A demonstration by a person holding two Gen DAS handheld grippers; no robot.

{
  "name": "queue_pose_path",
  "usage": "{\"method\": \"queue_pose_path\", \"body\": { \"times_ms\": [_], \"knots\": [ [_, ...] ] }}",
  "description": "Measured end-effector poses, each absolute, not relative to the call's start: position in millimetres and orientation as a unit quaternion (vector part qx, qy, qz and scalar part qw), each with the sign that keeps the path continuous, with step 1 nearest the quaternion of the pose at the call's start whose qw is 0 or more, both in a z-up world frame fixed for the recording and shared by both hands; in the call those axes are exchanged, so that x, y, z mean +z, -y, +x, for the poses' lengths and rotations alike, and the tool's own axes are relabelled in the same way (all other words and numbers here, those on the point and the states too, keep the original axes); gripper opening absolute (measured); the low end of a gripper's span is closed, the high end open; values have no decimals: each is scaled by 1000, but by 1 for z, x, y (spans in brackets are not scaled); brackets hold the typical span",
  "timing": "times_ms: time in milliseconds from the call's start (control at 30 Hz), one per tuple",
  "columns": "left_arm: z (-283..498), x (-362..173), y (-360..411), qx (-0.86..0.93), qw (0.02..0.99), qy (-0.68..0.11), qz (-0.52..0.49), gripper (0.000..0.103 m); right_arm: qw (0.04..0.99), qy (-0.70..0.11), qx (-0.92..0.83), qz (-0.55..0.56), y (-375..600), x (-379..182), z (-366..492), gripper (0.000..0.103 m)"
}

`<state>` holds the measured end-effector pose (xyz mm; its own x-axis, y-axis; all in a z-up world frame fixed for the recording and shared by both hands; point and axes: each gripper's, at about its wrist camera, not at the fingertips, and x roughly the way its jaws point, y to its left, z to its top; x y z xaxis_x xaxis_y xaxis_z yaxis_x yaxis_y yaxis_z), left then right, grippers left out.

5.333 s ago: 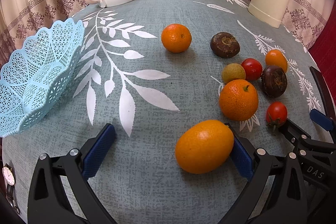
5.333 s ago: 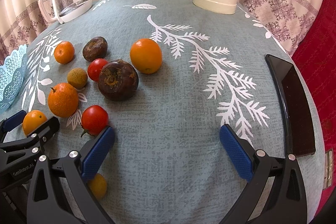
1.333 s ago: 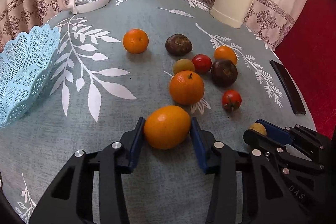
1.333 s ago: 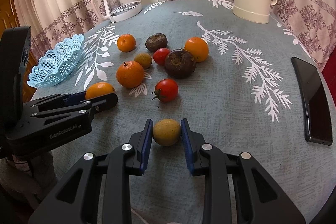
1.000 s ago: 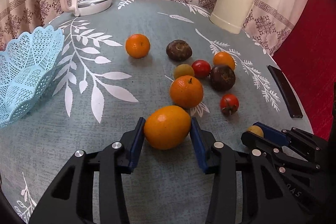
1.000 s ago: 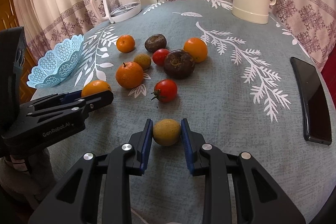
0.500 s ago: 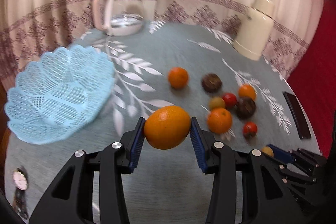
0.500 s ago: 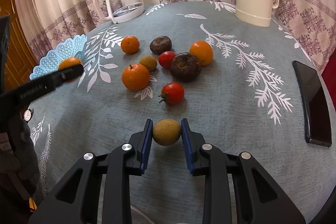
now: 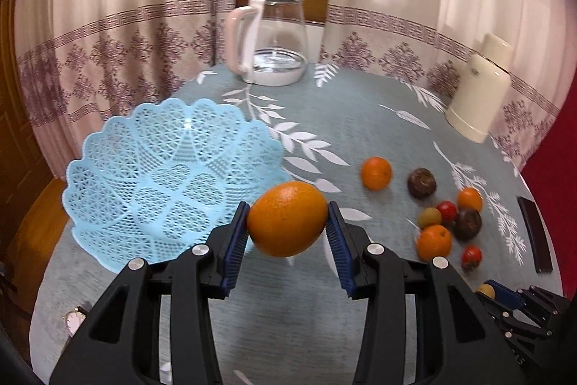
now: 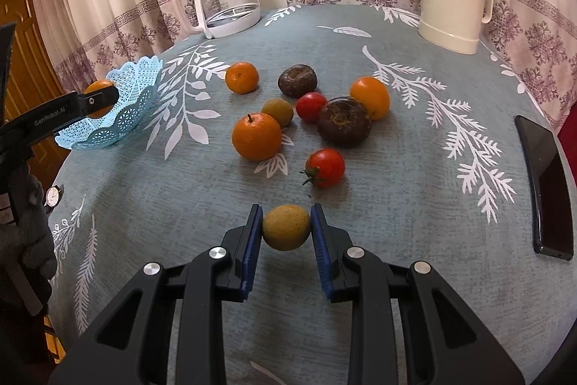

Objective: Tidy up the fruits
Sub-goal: 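Carry the orange in the left tool while right tool carries its fruit to the blue basket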

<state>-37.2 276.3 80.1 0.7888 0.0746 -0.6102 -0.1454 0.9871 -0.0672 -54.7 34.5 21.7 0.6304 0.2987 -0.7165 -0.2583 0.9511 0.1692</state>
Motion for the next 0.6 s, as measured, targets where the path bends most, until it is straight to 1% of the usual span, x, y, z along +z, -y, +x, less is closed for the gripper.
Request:
{"method": "queue_pose_path", "body": {
  "times_ms": [600],
  "knots": [
    [-24, 67, -336, 127, 939, -312, -72, 44, 900, -400, 174, 2, -74, 32, -48, 28]
  ]
}}
